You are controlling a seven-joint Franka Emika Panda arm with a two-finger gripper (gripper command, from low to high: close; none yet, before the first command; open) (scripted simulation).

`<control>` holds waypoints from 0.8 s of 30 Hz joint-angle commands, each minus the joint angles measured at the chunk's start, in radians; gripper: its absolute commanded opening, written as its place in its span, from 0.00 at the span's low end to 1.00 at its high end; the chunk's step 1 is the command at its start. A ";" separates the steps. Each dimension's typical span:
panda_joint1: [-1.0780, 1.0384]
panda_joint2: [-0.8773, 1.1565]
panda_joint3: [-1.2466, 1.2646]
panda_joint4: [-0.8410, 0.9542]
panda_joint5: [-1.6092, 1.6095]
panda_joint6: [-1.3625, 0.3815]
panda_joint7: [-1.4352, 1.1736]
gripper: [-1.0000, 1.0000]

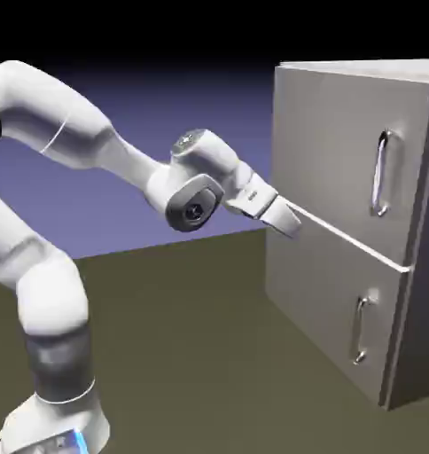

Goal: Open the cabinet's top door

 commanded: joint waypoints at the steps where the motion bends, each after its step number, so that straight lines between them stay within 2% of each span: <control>1: 0.016 -0.006 -0.017 0.008 -0.044 -0.002 0.032 1.00; 24: 0.372 -0.137 -0.415 0.203 -1.044 -0.045 0.760 1.00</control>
